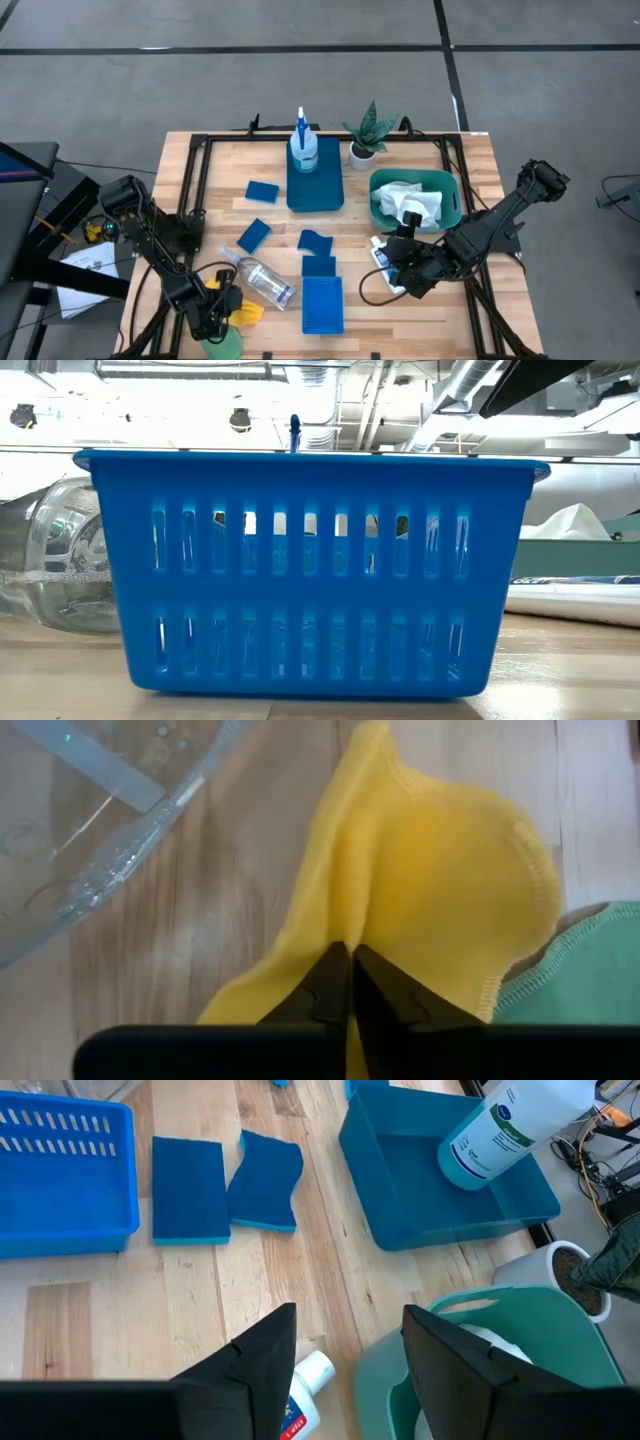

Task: Pick & Place Kitchen Items
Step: Put the yellow microfiber towel into the green bin

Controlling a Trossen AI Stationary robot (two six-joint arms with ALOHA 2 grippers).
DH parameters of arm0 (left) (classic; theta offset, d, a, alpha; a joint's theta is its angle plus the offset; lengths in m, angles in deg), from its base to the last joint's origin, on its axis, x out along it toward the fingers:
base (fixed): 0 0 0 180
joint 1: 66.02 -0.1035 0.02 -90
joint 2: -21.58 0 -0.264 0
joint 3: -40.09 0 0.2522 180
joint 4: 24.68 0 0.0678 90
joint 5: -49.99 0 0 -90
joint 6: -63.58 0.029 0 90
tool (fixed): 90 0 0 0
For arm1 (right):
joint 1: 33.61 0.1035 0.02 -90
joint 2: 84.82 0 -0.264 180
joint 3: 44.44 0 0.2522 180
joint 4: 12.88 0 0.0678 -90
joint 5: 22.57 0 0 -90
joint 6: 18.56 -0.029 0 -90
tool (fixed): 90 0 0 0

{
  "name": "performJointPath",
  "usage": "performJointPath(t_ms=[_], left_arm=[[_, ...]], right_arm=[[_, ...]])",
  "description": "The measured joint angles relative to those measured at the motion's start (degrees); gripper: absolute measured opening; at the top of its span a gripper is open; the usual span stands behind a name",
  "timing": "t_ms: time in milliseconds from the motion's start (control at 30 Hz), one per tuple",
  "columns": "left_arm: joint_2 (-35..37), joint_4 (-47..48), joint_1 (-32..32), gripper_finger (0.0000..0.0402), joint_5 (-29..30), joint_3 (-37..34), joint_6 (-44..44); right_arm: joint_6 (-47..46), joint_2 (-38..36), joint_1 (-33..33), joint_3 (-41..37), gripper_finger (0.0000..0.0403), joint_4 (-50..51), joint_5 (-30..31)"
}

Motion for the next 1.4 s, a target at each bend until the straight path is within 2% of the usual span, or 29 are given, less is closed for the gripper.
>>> performJointPath(t_ms=[200,500,800,1133,1400], left_arm=[[2.7,0.6,0.0,0.0004,1.5,-0.4,2.8],[8.1,-3.9,0.0,0.0001,8.1,-0.2,10.9],[9.9,-9.7,0.8,0.0001,12.0,-0.2,20.6],[10.1,-13.2,4.0,0.0,17.6,-0.1,24.0],[13.0,-23.1,4.6,0.0,23.6,0.0,43.5]], right_arm=[[0.0,0.0,0.0,0.0,0.0175,-0.1,0.0],[0.0,0.0,0.0,0.0,0.0175,0.0,0.0],[0.0,0.0,0.0,0.0,0.0175,0.0,0.0],[0.0,0.0,0.0,0.0,0.0175,0.0,-0.2],[0.0,0.0,0.0,0.0,0.0175,0.0,-0.5]])
